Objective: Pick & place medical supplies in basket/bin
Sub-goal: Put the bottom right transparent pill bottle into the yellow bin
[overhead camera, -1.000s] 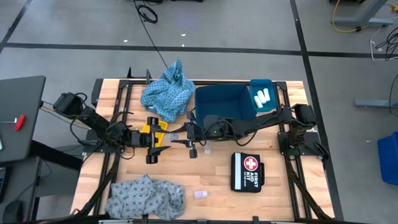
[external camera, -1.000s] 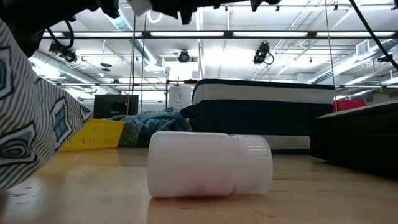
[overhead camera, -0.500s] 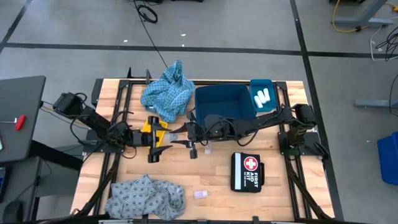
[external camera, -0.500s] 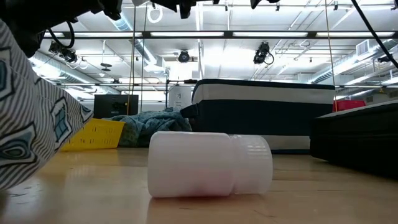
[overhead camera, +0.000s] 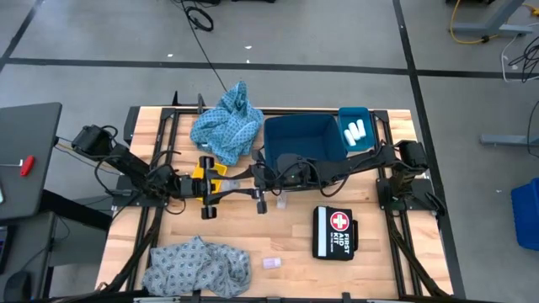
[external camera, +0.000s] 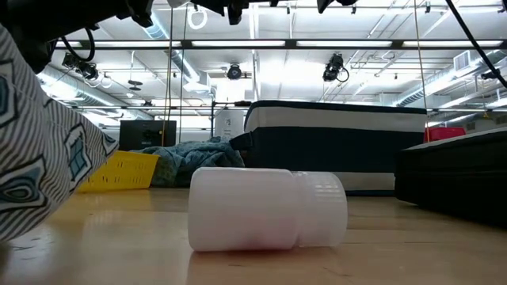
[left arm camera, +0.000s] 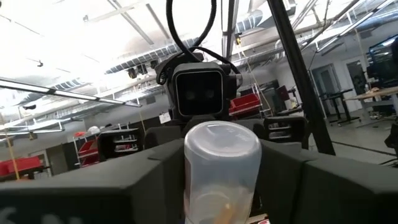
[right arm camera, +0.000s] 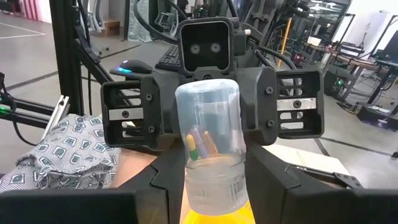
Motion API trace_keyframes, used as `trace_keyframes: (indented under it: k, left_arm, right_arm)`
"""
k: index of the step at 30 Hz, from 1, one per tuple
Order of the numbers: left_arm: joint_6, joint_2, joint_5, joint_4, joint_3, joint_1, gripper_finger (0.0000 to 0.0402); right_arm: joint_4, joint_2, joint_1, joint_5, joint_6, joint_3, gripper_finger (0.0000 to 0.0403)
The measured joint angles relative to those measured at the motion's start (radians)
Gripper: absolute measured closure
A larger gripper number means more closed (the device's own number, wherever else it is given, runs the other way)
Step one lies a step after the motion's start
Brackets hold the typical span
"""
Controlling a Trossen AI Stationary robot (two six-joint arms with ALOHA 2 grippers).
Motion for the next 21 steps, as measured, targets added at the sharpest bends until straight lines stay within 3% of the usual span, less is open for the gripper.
trace_keyframes:
  k: [17,21]
  left_arm:
    - [-0.006,0.0,-0.047,-0.021,-0.002,0.0,0.025]
    - [-0.017,0.001,-0.068,-0.031,-0.002,0.0,0.025]
  right_arm:
    - [-0.054,0.0,-0.012,-0.011,-0.001,0.003,0.0269]
    - [-0.102,0.0,-0.012,0.003,-0.007,0.003,0.0193]
